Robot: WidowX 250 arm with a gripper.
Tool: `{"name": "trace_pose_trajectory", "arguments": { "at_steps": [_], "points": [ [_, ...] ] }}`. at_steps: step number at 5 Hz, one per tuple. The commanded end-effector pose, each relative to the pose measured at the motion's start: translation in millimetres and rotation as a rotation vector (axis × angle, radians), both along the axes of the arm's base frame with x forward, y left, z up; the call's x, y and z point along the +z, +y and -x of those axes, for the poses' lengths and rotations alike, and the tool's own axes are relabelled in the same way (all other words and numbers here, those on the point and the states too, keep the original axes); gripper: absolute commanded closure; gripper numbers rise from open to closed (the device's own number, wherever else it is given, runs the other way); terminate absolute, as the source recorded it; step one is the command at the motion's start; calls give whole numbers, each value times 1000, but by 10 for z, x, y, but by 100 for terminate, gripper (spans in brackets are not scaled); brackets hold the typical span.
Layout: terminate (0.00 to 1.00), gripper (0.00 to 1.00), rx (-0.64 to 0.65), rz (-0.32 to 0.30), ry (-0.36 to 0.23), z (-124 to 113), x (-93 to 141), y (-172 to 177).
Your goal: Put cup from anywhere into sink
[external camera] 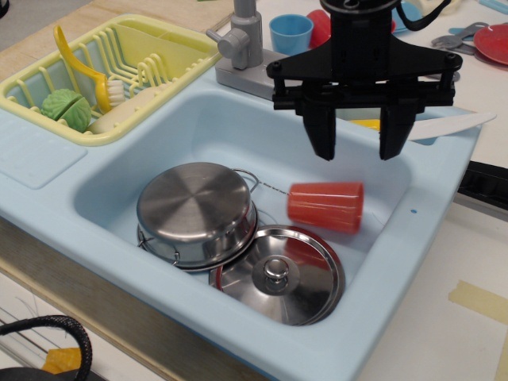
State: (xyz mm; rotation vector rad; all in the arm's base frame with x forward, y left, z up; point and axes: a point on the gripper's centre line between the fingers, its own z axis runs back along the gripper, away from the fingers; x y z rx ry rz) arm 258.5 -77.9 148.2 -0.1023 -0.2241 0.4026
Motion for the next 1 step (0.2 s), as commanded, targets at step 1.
{"name": "trace_pose_trajectory", "arguments": {
  "at_steps": [1],
  "points": [
    [100, 0, -5, 11, -33, -3, 91, -15]
  ]
}}
